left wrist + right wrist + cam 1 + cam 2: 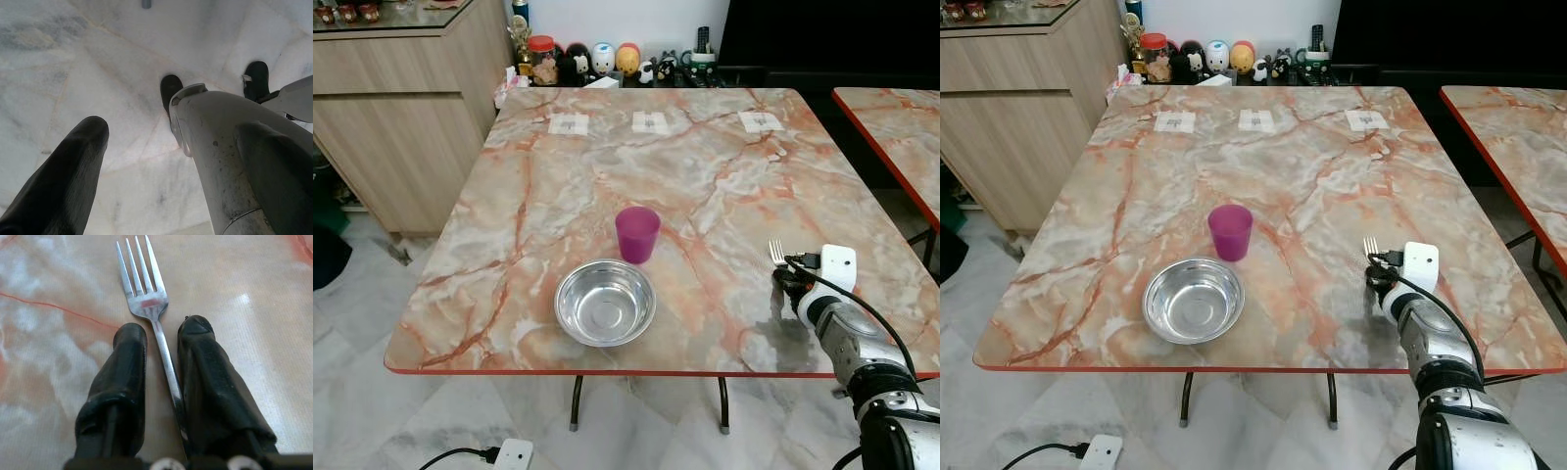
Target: Setting the table
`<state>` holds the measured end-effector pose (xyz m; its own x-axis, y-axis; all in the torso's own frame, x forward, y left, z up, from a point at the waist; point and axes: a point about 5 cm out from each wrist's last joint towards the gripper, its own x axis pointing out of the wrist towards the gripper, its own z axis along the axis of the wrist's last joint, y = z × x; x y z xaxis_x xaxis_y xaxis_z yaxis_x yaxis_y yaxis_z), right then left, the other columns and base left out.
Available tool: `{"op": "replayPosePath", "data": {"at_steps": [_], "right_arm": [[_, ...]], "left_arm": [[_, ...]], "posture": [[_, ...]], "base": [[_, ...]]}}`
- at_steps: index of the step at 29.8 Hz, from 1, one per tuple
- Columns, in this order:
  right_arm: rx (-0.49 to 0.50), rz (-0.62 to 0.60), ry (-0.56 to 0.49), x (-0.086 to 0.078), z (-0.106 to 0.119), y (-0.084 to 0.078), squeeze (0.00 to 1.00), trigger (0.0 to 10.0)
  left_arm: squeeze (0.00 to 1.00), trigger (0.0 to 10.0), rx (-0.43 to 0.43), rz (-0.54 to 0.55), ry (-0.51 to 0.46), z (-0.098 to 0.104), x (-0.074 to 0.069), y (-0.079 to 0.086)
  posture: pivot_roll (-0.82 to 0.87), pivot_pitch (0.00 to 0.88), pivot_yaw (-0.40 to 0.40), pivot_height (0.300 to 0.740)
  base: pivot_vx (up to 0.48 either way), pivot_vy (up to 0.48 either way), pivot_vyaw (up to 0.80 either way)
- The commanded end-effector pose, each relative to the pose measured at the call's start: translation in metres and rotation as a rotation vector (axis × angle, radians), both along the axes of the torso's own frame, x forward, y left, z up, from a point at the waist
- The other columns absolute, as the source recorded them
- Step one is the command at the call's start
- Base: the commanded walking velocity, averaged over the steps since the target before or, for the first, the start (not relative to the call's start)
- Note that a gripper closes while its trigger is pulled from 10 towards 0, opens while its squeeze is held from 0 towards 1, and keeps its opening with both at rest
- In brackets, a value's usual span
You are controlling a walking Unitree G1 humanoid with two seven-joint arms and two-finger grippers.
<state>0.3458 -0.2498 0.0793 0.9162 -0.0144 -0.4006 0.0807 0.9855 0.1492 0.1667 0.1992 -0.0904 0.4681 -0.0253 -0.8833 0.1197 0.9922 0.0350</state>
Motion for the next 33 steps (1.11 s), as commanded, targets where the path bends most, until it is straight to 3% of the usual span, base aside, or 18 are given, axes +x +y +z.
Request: {"op": "replayPosePath", "data": {"at_steps": [1, 18, 23, 27, 28, 30, 33], "right_arm": [[-0.002, 0.016, 0.018, 0.000, -0.003, 0.003, 0.00, 0.0], [0.046, 0.058, -0.136, 0.008, 0.009, 0.022, 0.00, 0.0], [0.014, -0.012, -0.322, 0.008, 0.028, 0.024, 0.00, 0.0], [0.022, -0.030, -0.435, -0.002, 0.036, 0.030, 0.00, 0.0], [-0.004, -0.006, -0.455, -0.008, 0.036, 0.035, 0.00, 10.0], [-0.109, 0.069, -0.448, -0.015, 0.032, 0.041, 0.00, 10.0], [-0.109, 0.036, -0.507, -0.024, 0.037, 0.039, 0.00, 10.0]], "left_arm": [[0.00, 10.0, 0.009, -0.001, 0.032, -0.003, -0.009, 0.002], [0.00, 10.0, 0.011, -0.005, 0.034, -0.004, -0.010, 0.002], [0.00, 10.0, 0.011, -0.002, 0.033, -0.004, -0.011, 0.002], [0.00, 10.0, 0.018, -0.002, 0.034, -0.005, -0.012, 0.001], [0.00, 10.0, 0.014, 0.009, 0.029, -0.005, -0.012, 0.001], [0.00, 10.0, 0.013, 0.010, 0.030, -0.005, -0.012, 0.001], [0.00, 10.0, 0.005, 0.020, 0.025, -0.005, -0.013, 0.001]], "posture": [[0.07, 0.082, -0.028, 0.740], [0.07, 0.051, -0.031, 0.740], [0.07, 0.042, -0.037, 0.740], [0.07, 0.034, -0.043, 0.740], [0.07, 0.034, -0.043, 0.740], [0.06, 0.030, -0.035, 0.740], [0.06, 0.026, -0.033, 0.740]], "base": [[0.000, 0.000, 0.00], [0.000, 0.000, 0.00], [0.000, 0.000, 0.00], [0.000, 0.000, 0.00], [0.000, 0.000, 0.00], [0.000, 0.000, 0.00], [0.000, 0.000, 0.00]]}}
